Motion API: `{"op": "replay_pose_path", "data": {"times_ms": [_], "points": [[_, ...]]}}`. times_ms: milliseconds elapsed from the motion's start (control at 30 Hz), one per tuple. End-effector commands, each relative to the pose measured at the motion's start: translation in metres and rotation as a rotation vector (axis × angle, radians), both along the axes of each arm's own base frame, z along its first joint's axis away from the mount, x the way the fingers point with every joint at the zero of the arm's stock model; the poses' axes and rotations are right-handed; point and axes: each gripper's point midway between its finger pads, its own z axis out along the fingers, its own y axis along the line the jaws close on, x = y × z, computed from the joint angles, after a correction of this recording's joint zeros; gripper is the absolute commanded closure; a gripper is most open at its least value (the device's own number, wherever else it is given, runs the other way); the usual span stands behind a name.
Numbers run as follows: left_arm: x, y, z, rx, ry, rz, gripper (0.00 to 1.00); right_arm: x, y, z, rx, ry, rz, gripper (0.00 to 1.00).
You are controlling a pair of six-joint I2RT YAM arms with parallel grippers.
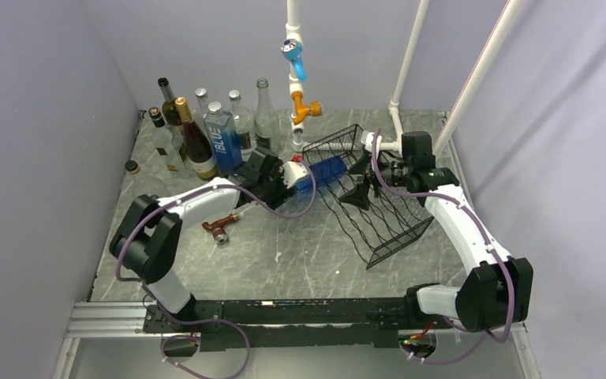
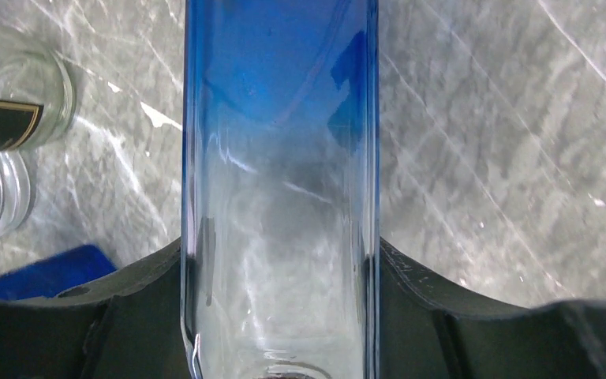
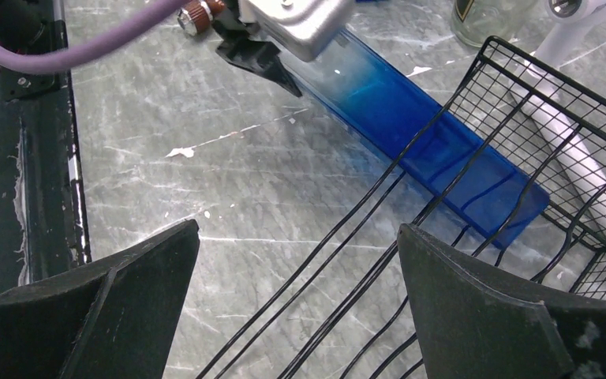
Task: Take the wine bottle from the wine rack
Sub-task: Pick up the wine bottle from the wine rack.
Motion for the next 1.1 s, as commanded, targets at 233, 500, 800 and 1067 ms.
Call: {"op": "replay_pose_path", "data": {"times_ms": [233,500,800,1067], "points": [[-0.042,0.01,0.059,-0.056,0.011,-0.048,1.0,-0.006,0.002,0.018,0.026,-0.057,0.044,0.0],[-0.07,0.022,0.073,-0.136,0.028,-0.001,1.0,-0.011,0.005,0.016,0.04,-0.056,0.079,0.0],[-0.094,0.027,0.083,-0.221,0.104,0.065,1.0,-0.035,0.01,0.008,0.069,-0.074,0.227,0.0],[-0.121,0.03,0.095,-0.302,0.175,0.083,1.0,-0.066,0.017,-0.001,0.095,-0.179,0.4,0.0]]}}
